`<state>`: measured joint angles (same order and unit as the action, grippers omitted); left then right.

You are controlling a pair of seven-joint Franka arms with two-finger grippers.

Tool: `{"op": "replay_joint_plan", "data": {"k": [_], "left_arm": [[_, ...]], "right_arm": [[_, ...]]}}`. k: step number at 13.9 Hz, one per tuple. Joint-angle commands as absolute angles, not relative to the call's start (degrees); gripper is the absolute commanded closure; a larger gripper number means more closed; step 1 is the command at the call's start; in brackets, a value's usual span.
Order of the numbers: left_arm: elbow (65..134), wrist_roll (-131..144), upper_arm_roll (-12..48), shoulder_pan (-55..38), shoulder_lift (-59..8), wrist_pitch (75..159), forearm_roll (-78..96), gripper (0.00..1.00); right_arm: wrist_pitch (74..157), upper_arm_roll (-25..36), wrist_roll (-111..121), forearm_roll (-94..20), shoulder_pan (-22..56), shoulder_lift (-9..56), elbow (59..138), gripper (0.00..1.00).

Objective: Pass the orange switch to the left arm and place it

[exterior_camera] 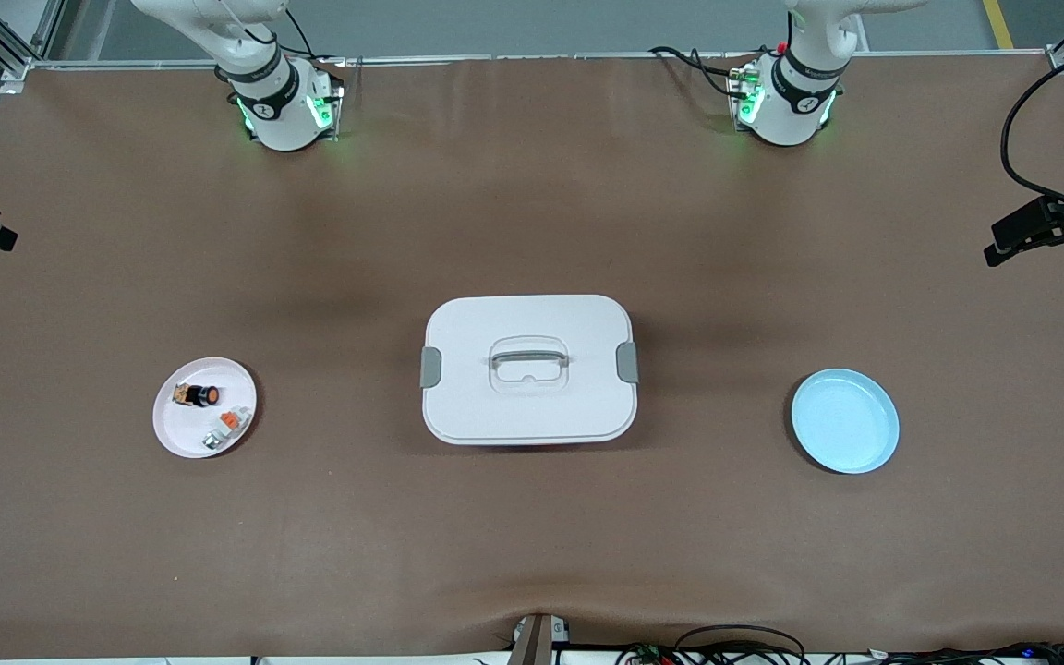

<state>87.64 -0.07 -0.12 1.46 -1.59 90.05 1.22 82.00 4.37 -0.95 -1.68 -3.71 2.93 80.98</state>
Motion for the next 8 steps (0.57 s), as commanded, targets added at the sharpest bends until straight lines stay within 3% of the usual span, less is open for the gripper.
{"op": "replay_joint_plan", "data": {"k": [1,8], "left_arm": [[87.0,0.5,0.1,1.6,-1.7,89.2,0.7,0.00],[86.9,0.6,0.1,1.7,-1.7,89.3,0.7,0.00]], "right_arm": [[82.0,3.9,-1.1,-2.6,-4.7,1.9,82.0,0.00],[82.3,3.8,-0.9,-1.7,-4.6,1.8,82.0,0.00]]}}
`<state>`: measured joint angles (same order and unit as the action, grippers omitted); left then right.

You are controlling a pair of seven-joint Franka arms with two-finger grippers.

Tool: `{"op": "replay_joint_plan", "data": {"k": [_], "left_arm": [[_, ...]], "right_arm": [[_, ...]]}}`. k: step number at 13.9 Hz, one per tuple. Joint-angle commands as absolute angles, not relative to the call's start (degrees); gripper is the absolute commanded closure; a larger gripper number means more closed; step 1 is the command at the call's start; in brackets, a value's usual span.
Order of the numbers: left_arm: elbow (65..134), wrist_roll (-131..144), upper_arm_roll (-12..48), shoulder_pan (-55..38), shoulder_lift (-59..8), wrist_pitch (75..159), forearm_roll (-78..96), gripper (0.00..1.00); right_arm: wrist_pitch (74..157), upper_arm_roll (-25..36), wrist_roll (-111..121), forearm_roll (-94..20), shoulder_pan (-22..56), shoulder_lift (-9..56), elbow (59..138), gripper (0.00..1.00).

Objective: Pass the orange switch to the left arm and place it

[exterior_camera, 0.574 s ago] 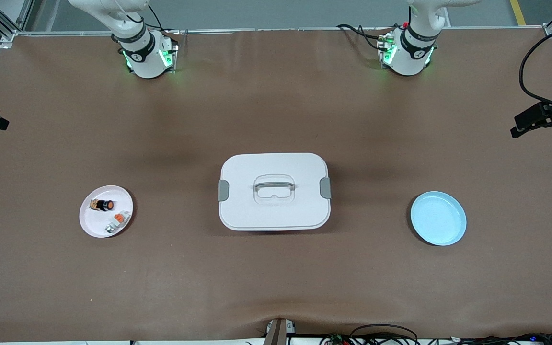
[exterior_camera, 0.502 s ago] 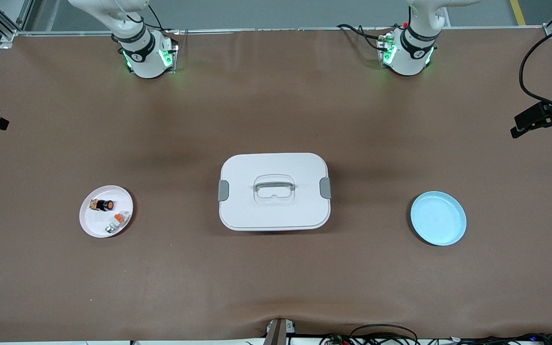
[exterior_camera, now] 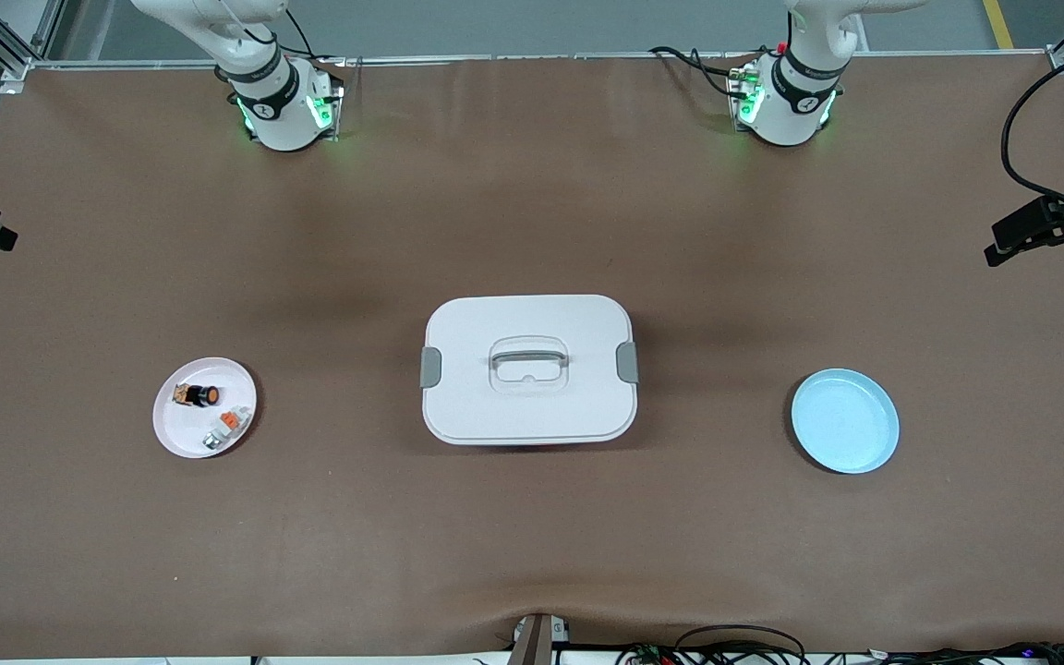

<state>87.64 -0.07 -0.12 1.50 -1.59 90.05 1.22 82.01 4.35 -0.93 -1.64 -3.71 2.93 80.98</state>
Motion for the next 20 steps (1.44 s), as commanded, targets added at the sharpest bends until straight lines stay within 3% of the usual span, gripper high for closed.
{"op": "replay_joint_plan", "data": {"k": [1,9,20], "left_arm": [[86.9,0.6,0.1,1.6,-1.7,89.2,0.7,0.00],[86.8,0.4,-0.2,2.5,-2.7,89.3,1.0,0.00],[86.9,0.3,-0.3,2.5,-6.1,90.6,2.8,0.00]], "right_arm": [[82.3,3.8,-0.9,-1.7,-4.7,1.8,82.0,0.00],[83.1,4.0,-1.1,-2.0,-5.9,2.2,81.8,0.00],[89.2,3.9,-0.7,-1.5,-5.8,7.9,82.0,0.00]]}}
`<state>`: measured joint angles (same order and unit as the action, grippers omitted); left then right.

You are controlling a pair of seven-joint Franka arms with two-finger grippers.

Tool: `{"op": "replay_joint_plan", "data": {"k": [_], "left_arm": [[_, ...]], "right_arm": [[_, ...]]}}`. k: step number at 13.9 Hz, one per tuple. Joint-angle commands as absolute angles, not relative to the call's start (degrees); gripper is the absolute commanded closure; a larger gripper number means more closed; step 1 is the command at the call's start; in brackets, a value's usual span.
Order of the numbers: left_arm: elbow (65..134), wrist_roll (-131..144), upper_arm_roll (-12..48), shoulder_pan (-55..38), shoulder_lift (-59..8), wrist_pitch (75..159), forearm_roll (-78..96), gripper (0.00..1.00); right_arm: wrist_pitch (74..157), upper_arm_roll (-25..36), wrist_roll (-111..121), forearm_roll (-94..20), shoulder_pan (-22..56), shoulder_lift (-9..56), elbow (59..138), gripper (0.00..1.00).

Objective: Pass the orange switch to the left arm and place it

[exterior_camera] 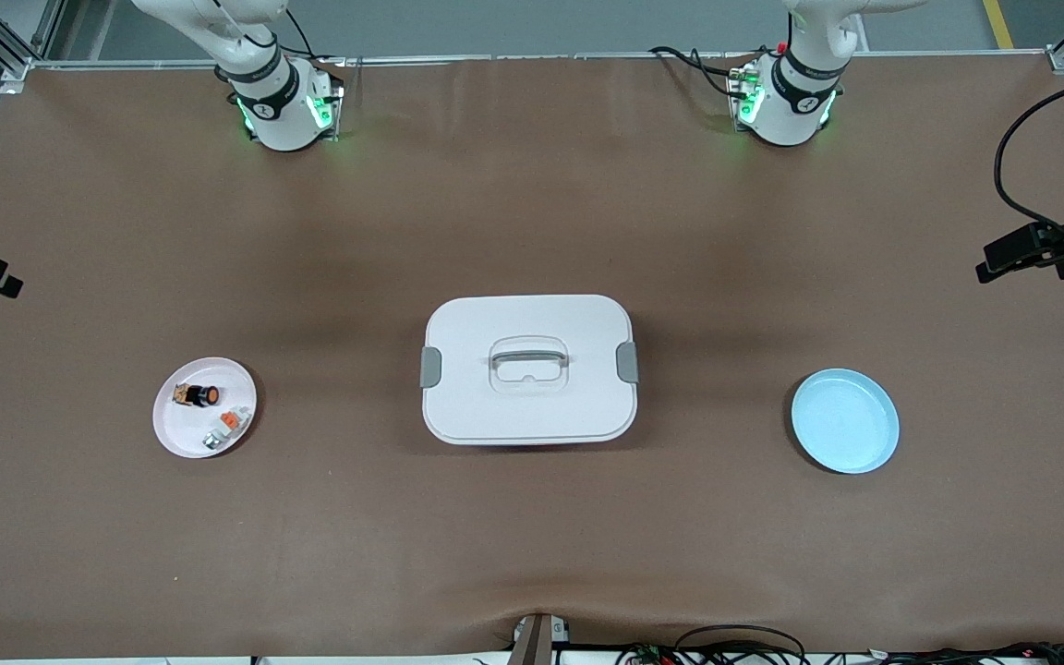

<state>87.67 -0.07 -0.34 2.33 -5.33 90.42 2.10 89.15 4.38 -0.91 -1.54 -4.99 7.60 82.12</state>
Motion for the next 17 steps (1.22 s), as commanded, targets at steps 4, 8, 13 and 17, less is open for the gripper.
{"op": "replay_joint_plan", "data": {"k": [4,8,13,17], "left_arm": [[87.1,0.4,-0.3,2.5,-7.6,90.7,2.5,0.00],[87.3,0.6,-0.3,2.5,-8.0,91.4,2.6,0.00],[87.4,0.6,-0.3,3.1,-8.6,91.5,2.6,0.00],[87.5,0.6,-0.3,3.1,-9.1,91.9,2.8,0.00]], "right_arm": [[89.3,3.9,2.6,-2.1,-6.1,9.8,83.9,0.00],[95.7,3.8,2.7,-3.0,-5.6,10.0,90.6,0.00],[107.6,3.8,2.8,-8.2,-5.5,10.0,100.1,0.00],[114.2,3.7,7.4,-8.3,-5.4,12.1,104.3,0.00]]}}
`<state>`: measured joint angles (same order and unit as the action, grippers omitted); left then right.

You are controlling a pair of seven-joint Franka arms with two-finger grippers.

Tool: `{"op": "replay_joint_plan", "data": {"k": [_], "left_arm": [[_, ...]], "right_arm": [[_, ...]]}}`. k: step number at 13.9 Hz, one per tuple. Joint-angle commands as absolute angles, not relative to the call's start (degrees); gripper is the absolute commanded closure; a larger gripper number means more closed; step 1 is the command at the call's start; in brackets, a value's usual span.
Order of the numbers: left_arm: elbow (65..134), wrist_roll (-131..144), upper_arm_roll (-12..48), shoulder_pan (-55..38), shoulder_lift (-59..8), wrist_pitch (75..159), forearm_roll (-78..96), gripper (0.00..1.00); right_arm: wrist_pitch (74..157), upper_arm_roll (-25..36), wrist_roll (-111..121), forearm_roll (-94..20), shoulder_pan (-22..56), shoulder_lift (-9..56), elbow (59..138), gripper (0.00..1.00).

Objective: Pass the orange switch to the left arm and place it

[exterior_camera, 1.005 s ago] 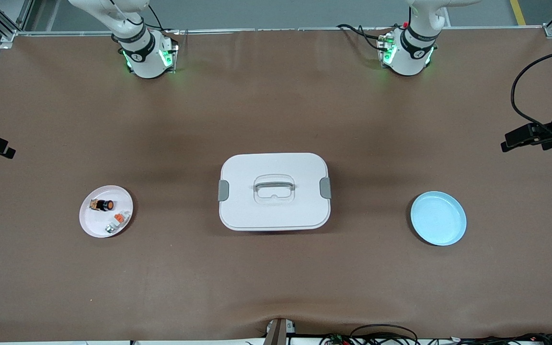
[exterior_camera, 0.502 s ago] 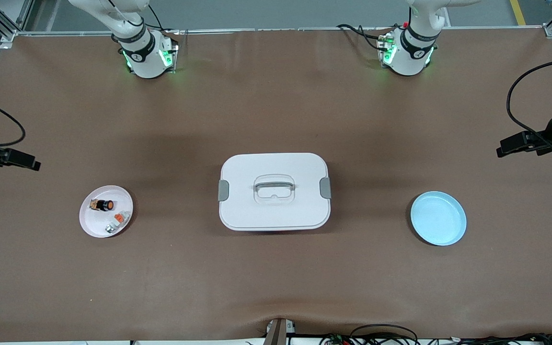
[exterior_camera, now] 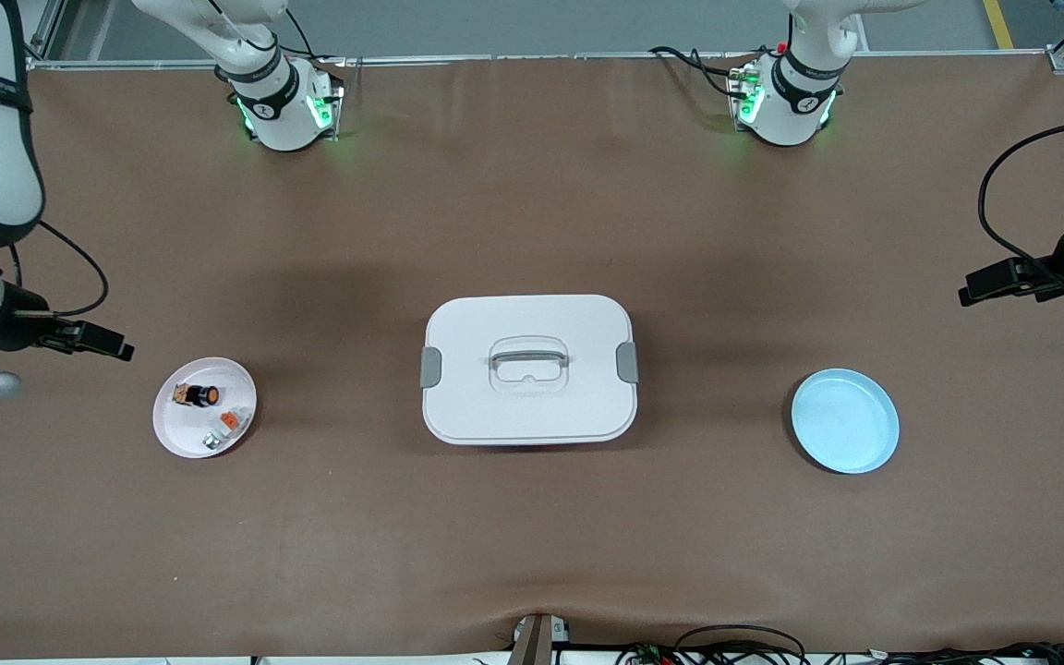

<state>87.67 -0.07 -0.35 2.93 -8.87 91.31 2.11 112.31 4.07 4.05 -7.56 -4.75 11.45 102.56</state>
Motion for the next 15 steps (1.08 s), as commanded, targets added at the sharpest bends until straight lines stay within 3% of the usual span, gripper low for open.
{"op": "replay_joint_plan", "data": {"k": [1,15], "left_arm": [[87.5,0.6,-0.3,3.2,-9.1,91.9,2.9,0.00],[88.3,0.6,-0.3,3.2,-9.1,93.0,3.1,0.00]], "right_arm": [[114.3,3.7,8.9,-9.2,-5.9,13.4,104.3,0.00],[123.0,3.7,17.7,-12.8,-8.9,25.0,104.6,0.00]]}}
